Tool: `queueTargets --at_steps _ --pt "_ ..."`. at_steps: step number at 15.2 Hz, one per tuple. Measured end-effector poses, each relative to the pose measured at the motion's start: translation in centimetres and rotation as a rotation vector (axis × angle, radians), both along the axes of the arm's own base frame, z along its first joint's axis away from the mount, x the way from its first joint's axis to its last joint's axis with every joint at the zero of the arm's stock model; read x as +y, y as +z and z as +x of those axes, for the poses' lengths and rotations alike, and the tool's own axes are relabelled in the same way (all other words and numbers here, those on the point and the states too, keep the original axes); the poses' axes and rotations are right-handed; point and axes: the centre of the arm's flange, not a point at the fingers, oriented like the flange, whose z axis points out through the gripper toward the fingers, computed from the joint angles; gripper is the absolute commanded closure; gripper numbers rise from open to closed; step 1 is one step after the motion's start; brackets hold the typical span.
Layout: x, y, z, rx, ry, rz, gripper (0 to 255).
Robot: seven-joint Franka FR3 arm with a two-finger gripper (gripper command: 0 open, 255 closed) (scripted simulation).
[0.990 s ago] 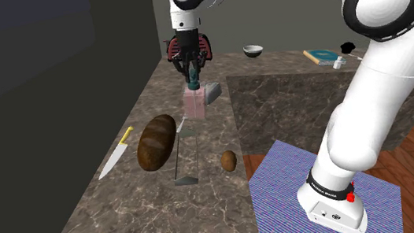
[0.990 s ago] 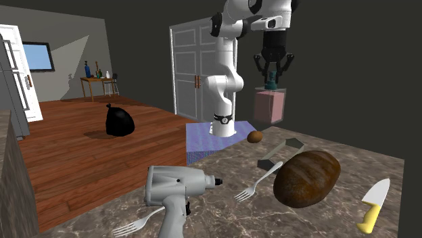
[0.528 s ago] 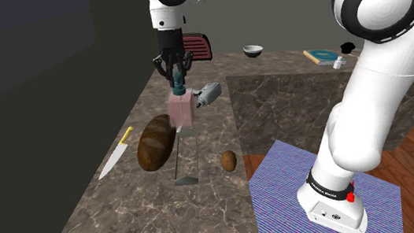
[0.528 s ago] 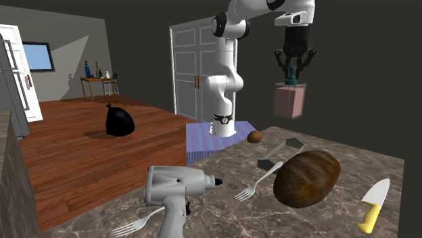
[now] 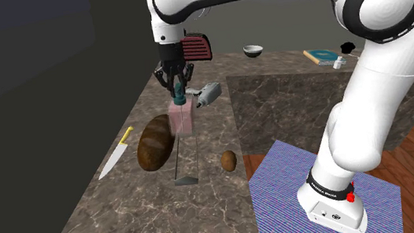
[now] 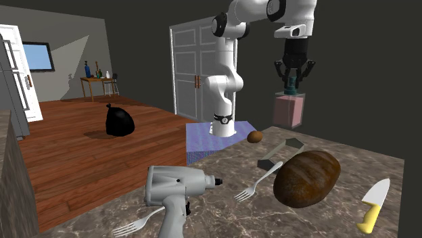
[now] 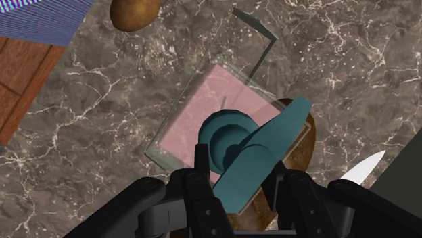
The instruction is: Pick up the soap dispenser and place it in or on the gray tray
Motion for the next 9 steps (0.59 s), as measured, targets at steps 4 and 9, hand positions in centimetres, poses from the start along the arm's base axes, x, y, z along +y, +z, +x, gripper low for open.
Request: queueTargets --at_steps 4,9 --pt "0.1 -2.1 0.1 0.000 0.000 0.000 255" --pt "0.1 -4.8 0.1 0.000 0.000 0.000 255"
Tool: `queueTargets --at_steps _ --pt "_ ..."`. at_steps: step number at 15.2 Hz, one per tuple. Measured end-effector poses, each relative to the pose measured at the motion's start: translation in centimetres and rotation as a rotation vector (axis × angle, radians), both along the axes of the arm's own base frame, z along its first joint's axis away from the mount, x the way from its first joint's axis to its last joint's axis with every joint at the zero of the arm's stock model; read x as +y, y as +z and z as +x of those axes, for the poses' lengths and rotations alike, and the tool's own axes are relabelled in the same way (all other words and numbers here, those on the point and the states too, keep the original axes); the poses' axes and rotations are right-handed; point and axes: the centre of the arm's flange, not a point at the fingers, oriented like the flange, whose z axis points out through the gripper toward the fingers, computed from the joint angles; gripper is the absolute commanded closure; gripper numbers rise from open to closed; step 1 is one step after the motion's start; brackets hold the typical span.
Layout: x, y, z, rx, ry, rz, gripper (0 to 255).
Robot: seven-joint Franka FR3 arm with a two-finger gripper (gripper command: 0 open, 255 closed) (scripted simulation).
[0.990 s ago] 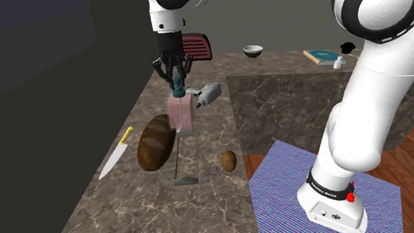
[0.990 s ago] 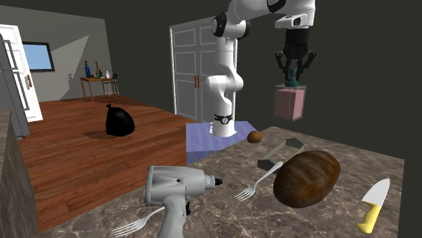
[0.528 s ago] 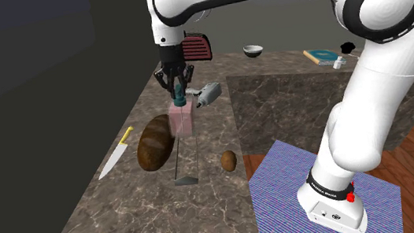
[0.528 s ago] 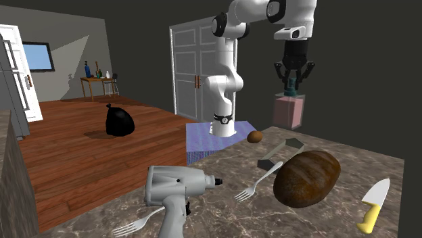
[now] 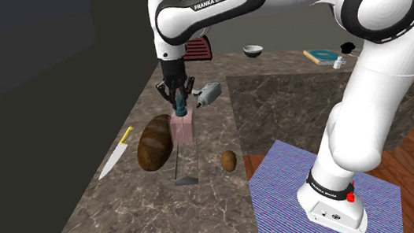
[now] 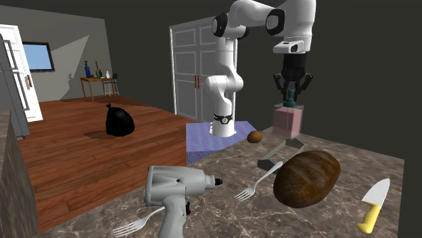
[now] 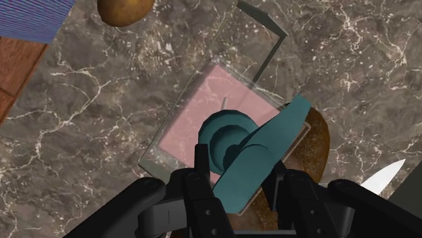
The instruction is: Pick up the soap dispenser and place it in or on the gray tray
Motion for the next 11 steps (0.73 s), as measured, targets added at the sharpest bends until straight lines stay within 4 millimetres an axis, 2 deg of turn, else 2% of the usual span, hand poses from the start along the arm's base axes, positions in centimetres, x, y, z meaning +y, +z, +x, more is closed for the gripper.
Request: queueTargets --at_steps 9,11 --pt "0.0 -4.7 -0.2 0.000 0.000 0.000 255" --pt "0.0 -5.0 -0.1 0.000 0.000 0.000 255"
